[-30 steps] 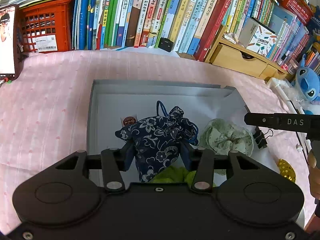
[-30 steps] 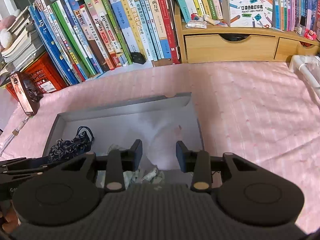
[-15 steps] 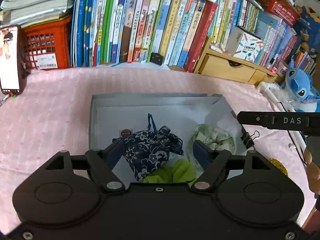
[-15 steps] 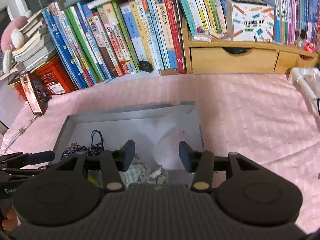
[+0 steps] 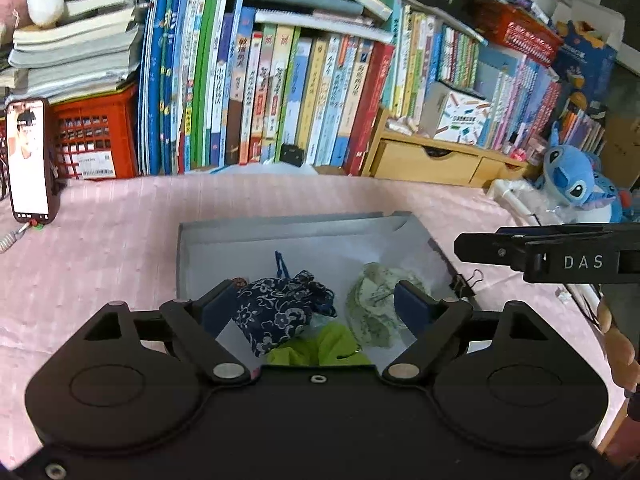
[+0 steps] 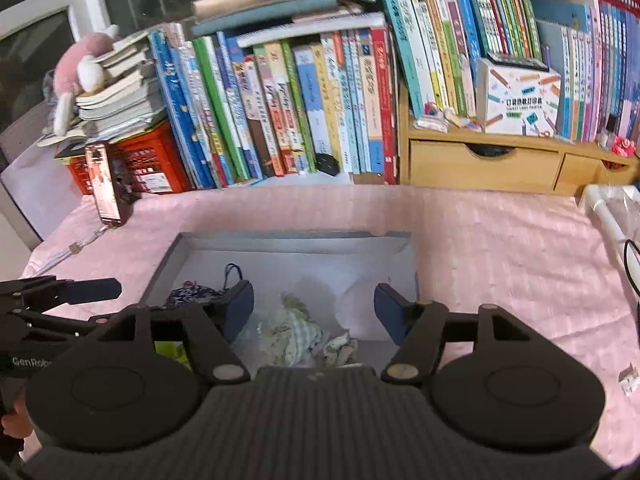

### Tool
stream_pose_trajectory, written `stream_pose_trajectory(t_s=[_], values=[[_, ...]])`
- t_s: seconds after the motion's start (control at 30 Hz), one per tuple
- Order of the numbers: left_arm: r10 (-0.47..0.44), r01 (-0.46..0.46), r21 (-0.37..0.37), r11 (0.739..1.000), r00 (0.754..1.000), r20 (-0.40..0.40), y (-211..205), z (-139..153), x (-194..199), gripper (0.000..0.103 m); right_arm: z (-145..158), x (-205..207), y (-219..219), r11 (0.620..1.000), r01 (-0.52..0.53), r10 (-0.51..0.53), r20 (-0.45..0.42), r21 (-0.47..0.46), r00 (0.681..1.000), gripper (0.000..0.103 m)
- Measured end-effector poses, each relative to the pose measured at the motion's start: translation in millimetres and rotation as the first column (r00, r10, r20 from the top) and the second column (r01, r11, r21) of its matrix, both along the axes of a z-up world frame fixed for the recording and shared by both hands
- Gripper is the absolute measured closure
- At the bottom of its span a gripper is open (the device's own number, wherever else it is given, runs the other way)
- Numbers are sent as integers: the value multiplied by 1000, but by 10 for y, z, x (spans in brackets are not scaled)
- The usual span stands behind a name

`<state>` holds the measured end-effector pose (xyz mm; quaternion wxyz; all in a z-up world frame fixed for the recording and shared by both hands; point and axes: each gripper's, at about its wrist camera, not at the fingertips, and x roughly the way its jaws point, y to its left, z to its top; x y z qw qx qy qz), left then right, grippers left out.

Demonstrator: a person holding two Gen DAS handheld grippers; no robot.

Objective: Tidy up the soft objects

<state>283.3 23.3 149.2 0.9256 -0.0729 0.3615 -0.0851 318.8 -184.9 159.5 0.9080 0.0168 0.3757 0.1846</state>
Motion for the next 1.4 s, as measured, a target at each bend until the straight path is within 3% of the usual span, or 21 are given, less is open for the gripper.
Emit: stream_pose_trajectory(t_s=[0.43, 1.07, 1.27, 1.4], values=[[-43, 43, 6, 999, 996, 73, -107, 161, -361, 16, 176, -397, -10, 997, -68, 66, 65, 28, 996, 19], [-148, 146, 42, 988, 988, 37, -279, 154, -714, 16, 192, -668, -136, 996, -67, 67, 7, 57, 998, 18], [-145, 138, 57, 989, 979, 144, -376, 158, -1083, 16, 187, -856, -289, 995, -56, 54, 35, 87, 998, 18], [-150, 131, 89, 987, 956, 252, -504, 110, -1404, 13, 154, -1051, -419, 994, -40, 32, 85, 97, 996, 17]])
